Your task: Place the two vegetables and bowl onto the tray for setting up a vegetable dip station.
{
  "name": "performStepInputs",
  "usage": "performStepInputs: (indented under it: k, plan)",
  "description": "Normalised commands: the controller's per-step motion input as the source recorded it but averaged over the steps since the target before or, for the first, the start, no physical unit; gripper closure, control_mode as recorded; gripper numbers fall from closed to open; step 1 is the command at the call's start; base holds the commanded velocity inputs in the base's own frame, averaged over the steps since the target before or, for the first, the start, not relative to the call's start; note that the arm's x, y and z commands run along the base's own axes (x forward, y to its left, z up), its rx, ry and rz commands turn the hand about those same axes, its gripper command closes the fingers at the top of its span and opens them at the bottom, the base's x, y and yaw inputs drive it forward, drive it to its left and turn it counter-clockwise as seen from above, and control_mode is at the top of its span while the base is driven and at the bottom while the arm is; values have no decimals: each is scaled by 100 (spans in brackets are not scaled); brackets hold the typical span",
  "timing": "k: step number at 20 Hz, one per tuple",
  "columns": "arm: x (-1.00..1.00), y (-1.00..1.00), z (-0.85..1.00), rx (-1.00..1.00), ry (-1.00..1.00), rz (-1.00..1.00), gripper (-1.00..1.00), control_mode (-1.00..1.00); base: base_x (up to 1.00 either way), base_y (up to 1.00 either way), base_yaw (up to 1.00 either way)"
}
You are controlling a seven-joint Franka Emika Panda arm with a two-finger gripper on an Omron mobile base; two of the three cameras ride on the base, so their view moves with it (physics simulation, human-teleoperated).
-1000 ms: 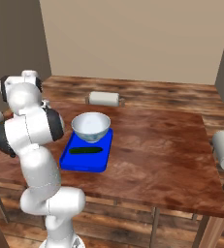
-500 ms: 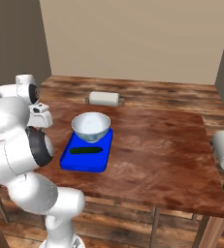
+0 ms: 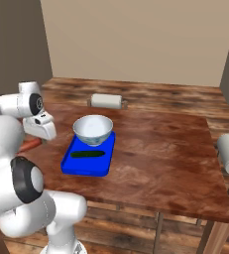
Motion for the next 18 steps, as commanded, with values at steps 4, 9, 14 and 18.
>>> performStepInputs:
  k: [4,9,14,18]
  plan:
    - [-17,-41,6,0,0,-25,100,-100,0,0,0]
    - [-19,-43,6,0,0,-24,100,-100,0,0,0]
    - [-18,-40,3,-1,0,-24,100,-100,0,0,0]
    - [-11,-38,0,-2,0,-23,100,-100,0,0,0]
